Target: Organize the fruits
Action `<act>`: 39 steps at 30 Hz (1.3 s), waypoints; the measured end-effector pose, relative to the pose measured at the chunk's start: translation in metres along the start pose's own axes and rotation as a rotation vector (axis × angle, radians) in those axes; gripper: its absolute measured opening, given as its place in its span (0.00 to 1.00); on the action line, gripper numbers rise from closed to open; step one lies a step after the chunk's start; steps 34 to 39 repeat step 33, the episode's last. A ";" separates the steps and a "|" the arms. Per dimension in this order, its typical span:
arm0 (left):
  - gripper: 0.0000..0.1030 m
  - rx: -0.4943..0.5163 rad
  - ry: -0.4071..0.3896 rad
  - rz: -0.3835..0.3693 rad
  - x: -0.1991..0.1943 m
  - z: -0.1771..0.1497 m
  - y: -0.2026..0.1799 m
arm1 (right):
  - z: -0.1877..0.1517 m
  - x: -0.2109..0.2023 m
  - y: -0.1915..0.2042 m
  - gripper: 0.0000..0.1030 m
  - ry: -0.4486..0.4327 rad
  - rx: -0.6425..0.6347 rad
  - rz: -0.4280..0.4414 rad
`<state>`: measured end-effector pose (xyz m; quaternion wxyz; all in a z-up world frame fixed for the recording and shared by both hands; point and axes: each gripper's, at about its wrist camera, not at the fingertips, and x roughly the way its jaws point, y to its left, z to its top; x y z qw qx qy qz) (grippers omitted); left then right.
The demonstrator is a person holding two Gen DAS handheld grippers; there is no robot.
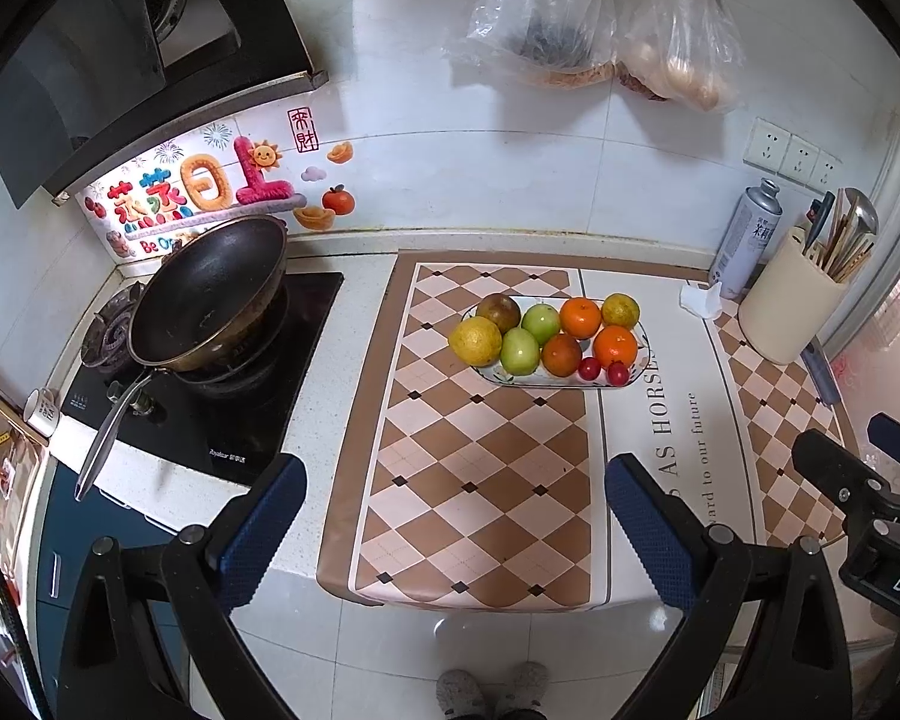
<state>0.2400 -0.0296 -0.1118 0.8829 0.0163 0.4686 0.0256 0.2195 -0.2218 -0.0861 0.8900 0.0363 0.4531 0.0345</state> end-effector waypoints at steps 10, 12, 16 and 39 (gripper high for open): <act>0.99 0.009 -0.002 0.003 0.002 0.002 -0.003 | -0.001 0.001 -0.001 0.95 -0.002 0.001 -0.008; 0.99 0.007 -0.001 0.002 0.001 0.001 -0.005 | -0.001 0.001 -0.001 0.95 -0.003 0.000 -0.011; 0.99 0.006 -0.003 -0.001 0.000 0.002 -0.007 | -0.001 -0.001 -0.002 0.95 -0.004 -0.001 -0.016; 0.99 0.006 -0.019 0.003 -0.004 0.002 -0.011 | -0.001 -0.003 -0.004 0.95 -0.005 0.000 -0.022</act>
